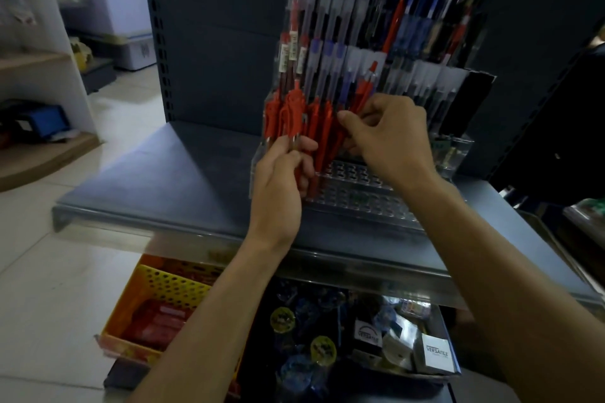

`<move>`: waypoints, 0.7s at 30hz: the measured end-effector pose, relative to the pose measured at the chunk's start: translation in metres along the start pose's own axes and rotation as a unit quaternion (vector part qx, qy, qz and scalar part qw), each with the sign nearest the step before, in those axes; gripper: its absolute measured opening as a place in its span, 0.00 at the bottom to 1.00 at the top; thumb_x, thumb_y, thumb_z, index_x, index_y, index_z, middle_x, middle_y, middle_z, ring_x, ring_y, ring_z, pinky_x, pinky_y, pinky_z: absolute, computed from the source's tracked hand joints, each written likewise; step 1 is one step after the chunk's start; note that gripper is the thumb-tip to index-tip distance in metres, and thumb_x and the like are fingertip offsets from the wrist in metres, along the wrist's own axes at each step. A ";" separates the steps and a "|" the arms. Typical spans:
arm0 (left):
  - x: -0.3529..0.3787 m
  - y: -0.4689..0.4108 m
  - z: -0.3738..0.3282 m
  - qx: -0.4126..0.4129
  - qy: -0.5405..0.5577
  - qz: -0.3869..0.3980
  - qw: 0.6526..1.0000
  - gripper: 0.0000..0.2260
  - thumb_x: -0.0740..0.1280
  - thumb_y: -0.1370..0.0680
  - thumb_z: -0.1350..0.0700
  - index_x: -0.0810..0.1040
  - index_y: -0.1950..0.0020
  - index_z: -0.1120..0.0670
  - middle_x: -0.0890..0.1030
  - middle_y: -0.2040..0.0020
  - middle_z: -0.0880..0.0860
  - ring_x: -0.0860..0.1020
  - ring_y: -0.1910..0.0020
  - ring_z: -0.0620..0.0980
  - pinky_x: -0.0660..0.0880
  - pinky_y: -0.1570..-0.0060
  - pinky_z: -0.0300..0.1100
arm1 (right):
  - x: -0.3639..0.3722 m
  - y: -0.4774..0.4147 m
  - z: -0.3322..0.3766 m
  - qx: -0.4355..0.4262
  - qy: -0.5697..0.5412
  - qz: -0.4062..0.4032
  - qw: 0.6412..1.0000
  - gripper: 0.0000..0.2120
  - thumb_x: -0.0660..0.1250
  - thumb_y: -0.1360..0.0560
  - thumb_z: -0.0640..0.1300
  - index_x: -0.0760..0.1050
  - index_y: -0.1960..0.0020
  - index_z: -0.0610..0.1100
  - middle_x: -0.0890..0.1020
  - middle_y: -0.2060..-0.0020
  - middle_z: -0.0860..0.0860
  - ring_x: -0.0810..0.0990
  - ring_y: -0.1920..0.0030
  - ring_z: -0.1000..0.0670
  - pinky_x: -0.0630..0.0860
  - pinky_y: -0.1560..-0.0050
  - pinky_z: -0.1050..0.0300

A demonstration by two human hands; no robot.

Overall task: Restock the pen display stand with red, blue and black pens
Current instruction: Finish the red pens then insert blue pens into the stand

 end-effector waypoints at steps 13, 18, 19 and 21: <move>0.004 0.002 0.005 -0.007 0.010 -0.005 1.000 0.12 0.52 0.18 0.64 0.74 0.50 0.57 0.71 0.66 0.50 0.68 0.68 0.45 0.66 0.68 0.36 | -0.009 0.010 -0.002 0.006 0.033 0.019 0.999 0.11 0.69 0.24 0.53 0.80 0.58 0.45 0.83 0.67 0.52 0.83 0.65 0.52 0.81 0.58 0.51; 0.002 0.001 0.005 0.003 0.003 -0.004 1.000 0.12 0.52 0.18 0.64 0.75 0.48 0.58 0.71 0.66 0.51 0.68 0.67 0.45 0.67 0.68 0.35 | 0.011 0.019 -0.011 0.012 0.138 0.057 0.989 0.12 0.68 0.25 0.58 0.79 0.58 0.50 0.80 0.66 0.55 0.80 0.62 0.51 0.76 0.60 0.55; 0.001 0.001 0.005 0.004 0.001 -0.003 1.000 0.12 0.52 0.18 0.64 0.75 0.48 0.58 0.71 0.66 0.51 0.68 0.67 0.45 0.67 0.68 0.35 | 0.017 0.020 -0.013 0.019 0.150 0.062 0.987 0.12 0.68 0.25 0.58 0.78 0.59 0.50 0.80 0.65 0.54 0.80 0.61 0.49 0.76 0.59 0.53; 0.001 0.001 0.004 0.009 -0.009 0.000 1.000 0.13 0.52 0.18 0.64 0.75 0.46 0.58 0.71 0.65 0.51 0.69 0.66 0.45 0.68 0.67 0.34 | 0.028 0.024 -0.017 0.023 0.170 0.074 0.982 0.11 0.67 0.24 0.56 0.76 0.59 0.49 0.81 0.62 0.50 0.81 0.58 0.45 0.77 0.57 0.51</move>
Point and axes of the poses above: each hand's wrist, its own y-axis away from the middle knuckle, its own x-axis out of the palm, z = x × y, the point moved 8 cm from there along -y, towards the middle knuckle
